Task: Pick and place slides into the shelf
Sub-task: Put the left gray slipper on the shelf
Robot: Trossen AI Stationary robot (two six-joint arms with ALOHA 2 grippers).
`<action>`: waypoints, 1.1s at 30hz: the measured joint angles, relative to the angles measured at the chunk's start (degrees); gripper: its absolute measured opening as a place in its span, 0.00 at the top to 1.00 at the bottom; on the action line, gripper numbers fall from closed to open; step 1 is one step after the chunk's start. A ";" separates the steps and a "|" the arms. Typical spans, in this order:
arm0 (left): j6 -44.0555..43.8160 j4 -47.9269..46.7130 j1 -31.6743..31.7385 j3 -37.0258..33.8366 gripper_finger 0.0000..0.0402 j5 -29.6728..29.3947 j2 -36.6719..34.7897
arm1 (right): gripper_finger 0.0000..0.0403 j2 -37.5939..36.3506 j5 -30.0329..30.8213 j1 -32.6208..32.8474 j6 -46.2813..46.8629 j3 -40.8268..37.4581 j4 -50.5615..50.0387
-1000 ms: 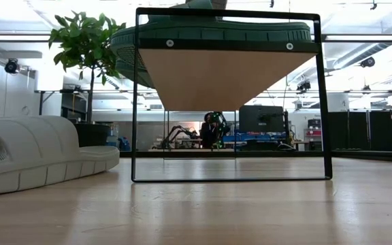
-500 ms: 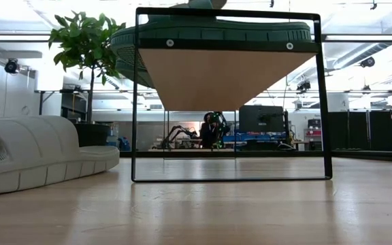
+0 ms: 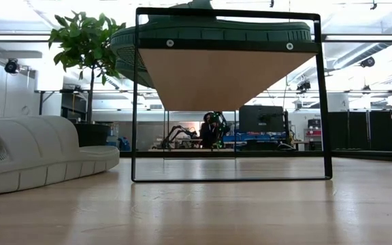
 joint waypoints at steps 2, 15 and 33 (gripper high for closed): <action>0.14 0.03 3.01 -0.58 0.32 2.53 0.27 | 0.88 -0.01 0.71 0.80 -1.11 0.00 0.04; -2.44 24.62 16.37 -9.32 0.32 24.88 5.46 | 0.88 -0.02 1.26 2.08 -1.56 -0.04 1.16; -6.14 32.95 17.96 -10.74 0.32 26.20 10.06 | 0.88 -0.01 2.09 1.97 -1.13 -0.71 0.92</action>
